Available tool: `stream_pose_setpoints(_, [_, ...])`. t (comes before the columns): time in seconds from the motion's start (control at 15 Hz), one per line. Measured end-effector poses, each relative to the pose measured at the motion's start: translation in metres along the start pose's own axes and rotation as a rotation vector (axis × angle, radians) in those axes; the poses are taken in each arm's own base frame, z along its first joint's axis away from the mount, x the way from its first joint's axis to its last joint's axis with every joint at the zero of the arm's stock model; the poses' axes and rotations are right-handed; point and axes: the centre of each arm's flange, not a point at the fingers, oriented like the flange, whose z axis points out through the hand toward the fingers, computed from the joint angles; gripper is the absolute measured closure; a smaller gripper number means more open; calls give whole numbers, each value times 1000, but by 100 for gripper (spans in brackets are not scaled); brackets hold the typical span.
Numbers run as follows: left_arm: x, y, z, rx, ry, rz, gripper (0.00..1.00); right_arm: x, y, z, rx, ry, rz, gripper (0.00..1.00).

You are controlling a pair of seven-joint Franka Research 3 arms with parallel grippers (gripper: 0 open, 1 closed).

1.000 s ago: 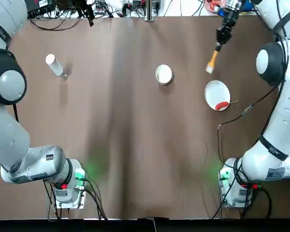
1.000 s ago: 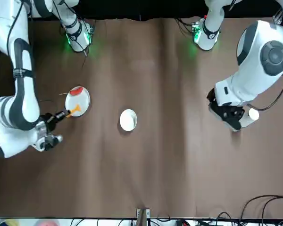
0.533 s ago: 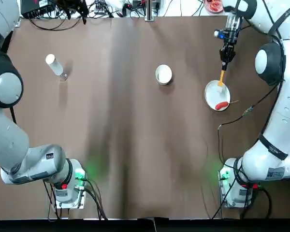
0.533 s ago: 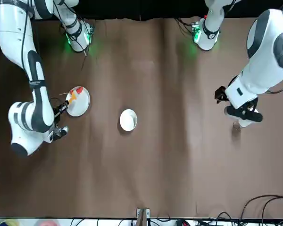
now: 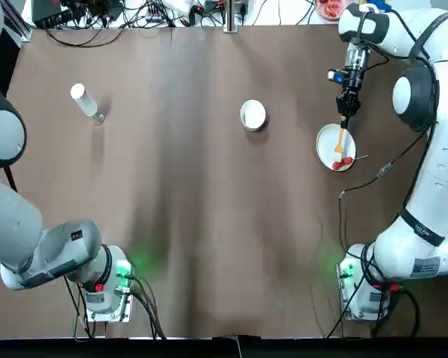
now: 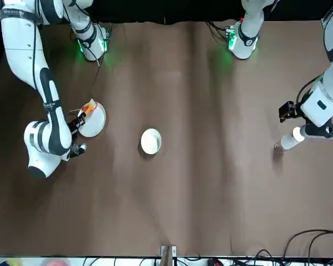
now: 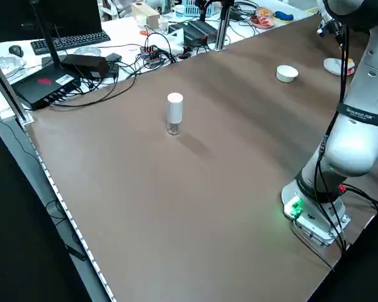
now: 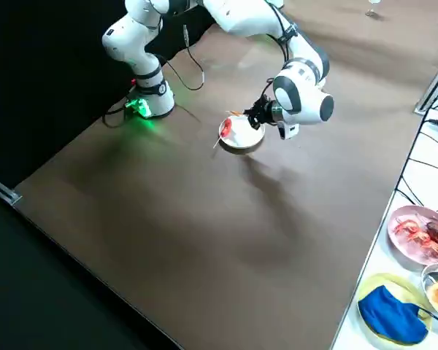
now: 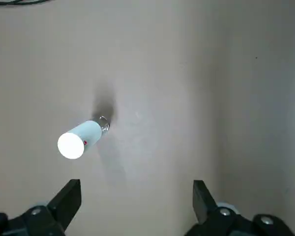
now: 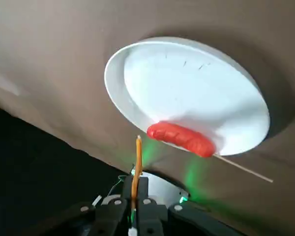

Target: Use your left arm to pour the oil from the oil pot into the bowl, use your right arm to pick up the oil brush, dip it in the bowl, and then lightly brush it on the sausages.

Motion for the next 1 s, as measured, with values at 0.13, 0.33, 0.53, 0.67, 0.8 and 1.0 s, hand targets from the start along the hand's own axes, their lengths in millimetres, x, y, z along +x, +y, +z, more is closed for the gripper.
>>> stream_pose_setpoints(0.13, [0, -1, -2, 0, 4, -9, 0, 6, 3, 7, -6, 19, 3, 95])
stream_pose_setpoints(0.33, [-1, -14, -5, 5, 10, -54, 0, 10, 8, 15, -11, 31, 7, 95])
stream_pose_setpoints(0.53, [-12, -38, -26, -64, 47, -131, 0, 14, 14, 10, -33, 79, 12, 95])
stream_pose_setpoints(0.67, [-27, -44, -48, -91, 83, -153, 0, 16, 23, 9, -57, 95, 20, 95])
stream_pose_setpoints(0.8, [-45, -42, -57, -91, 101, -157, 0, 10, 37, 4, -97, 89, 9, 95])
stream_pose_setpoints(1.0, [-55, -39, -55, -87, 106, -156, 0, -1, 53, -16, -148, 109, -17, 95])
